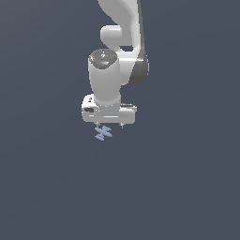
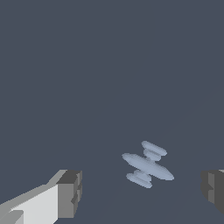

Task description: Pick up the object and move it to a goal position.

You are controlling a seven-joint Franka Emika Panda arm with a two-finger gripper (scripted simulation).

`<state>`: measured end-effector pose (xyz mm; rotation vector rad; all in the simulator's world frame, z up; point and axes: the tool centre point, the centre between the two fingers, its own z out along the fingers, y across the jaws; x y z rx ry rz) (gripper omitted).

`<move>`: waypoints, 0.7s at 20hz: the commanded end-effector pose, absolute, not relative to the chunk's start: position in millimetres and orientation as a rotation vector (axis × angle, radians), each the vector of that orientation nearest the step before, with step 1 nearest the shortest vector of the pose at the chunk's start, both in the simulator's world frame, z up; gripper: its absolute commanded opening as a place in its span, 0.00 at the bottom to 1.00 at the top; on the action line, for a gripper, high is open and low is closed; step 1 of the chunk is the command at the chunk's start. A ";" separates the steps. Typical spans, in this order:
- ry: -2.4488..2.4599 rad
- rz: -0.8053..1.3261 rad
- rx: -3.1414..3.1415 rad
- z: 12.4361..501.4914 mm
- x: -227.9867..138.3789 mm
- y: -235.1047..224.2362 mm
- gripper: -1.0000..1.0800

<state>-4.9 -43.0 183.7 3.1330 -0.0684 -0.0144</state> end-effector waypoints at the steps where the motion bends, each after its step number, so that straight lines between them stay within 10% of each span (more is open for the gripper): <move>1: -0.102 -0.015 3.134 180.8 -6.0 -43.8 0.96; 14: -0.518 -0.016 3.106 147.7 -19.8 -54.1 0.96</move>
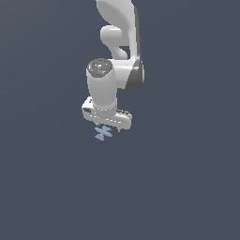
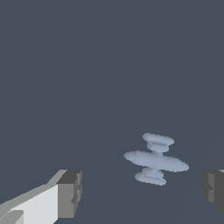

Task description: Pick up the object and move it to a goal position.

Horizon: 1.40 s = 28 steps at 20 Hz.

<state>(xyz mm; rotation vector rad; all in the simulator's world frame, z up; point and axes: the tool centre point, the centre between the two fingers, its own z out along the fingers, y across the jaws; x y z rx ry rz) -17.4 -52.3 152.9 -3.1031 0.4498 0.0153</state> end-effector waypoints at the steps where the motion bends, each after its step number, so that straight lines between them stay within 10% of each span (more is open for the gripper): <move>1: 0.564 0.016 -3.082 143.9 -21.6 -55.4 0.96; 28: 1.641 0.002 -2.677 67.2 -73.5 -94.6 0.96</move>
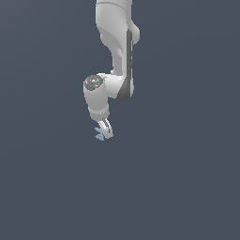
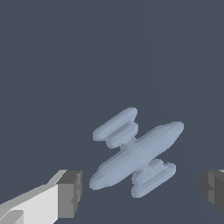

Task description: Pick up the object and move it to a goal position.

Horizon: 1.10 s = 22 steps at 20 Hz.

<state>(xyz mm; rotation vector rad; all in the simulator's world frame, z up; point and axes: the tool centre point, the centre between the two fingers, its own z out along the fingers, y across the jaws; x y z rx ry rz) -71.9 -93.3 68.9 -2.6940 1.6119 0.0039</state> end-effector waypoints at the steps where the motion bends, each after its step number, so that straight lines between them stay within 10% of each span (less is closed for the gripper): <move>1: 1.654 0.001 -2.670 66.3 -74.2 -95.1 0.96; 22: 1.683 0.001 -2.653 16.8 -76.8 -96.3 0.96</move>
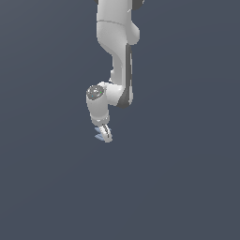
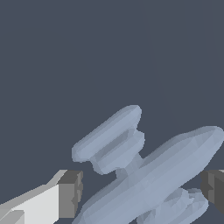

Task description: Pick up the object and move it to a goal position.

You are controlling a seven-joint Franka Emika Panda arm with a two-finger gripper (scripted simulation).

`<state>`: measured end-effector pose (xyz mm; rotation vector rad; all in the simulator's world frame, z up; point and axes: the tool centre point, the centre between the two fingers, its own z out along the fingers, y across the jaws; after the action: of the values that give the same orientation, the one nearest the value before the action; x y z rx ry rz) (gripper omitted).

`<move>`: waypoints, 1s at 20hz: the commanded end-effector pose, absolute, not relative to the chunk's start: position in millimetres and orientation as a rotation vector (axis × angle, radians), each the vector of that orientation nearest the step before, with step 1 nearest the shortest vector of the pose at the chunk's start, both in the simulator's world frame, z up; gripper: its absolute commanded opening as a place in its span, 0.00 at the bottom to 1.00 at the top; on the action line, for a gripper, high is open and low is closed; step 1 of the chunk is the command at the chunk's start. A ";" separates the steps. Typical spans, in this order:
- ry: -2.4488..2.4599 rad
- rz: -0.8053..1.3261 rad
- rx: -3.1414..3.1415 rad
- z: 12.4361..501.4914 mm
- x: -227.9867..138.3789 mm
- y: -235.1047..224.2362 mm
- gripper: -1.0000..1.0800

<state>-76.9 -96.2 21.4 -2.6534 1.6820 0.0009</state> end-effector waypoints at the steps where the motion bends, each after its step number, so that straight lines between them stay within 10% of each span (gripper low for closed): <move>1: 1.683 0.001 -2.653 15.3 -76.6 -96.2 0.96; 3: 1.683 0.001 -2.653 14.2 -76.5 -96.2 0.96; 4: 1.683 0.001 -2.653 14.2 -76.5 -96.2 0.00; 20: 1.683 -0.004 -2.650 22.9 -76.5 -85.4 0.00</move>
<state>-76.3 -90.1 20.3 -2.6496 1.6846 -0.0040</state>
